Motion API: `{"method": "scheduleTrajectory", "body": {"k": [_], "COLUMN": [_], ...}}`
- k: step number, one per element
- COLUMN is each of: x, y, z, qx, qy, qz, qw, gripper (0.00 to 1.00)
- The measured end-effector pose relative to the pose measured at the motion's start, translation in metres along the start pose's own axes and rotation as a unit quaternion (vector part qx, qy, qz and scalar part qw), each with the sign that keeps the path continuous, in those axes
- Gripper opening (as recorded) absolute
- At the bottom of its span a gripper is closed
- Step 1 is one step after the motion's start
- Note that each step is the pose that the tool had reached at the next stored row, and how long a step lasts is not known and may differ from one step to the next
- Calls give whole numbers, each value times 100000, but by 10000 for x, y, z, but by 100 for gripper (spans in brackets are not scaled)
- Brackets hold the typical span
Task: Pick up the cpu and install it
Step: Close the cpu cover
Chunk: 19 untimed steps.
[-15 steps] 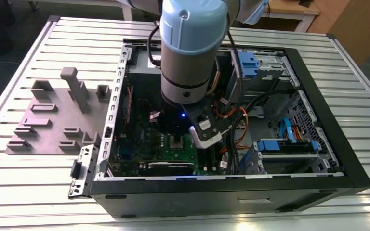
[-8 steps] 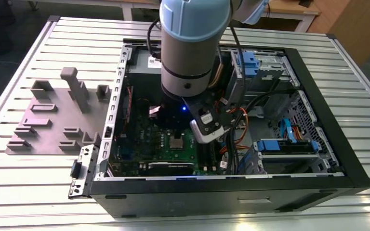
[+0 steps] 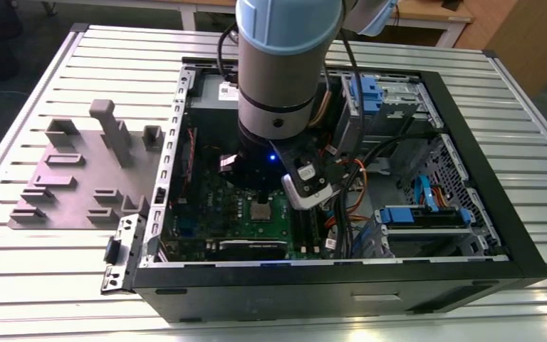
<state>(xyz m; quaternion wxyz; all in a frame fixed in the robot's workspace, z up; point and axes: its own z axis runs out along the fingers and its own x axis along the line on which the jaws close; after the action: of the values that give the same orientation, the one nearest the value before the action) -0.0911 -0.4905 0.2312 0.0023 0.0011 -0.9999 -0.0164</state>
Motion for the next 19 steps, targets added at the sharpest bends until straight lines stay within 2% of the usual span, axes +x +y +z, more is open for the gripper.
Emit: {"method": "scheduleTrajectory", "body": {"k": [3, 5, 10, 13, 19], "x": [1, 0, 0, -1, -2], "y": [0, 0, 0, 0, 0], "z": [-1, 0, 0, 0, 0], "qx": [18, 28, 45, 44, 45], "qy": [74, 139, 273, 299, 305], "qz": [-2158, -4047, -8143, -8985, -9113], "qw": [99977, 99918, 99667, 99595, 99583], "gripper": [11, 11, 11, 11, 11]}}
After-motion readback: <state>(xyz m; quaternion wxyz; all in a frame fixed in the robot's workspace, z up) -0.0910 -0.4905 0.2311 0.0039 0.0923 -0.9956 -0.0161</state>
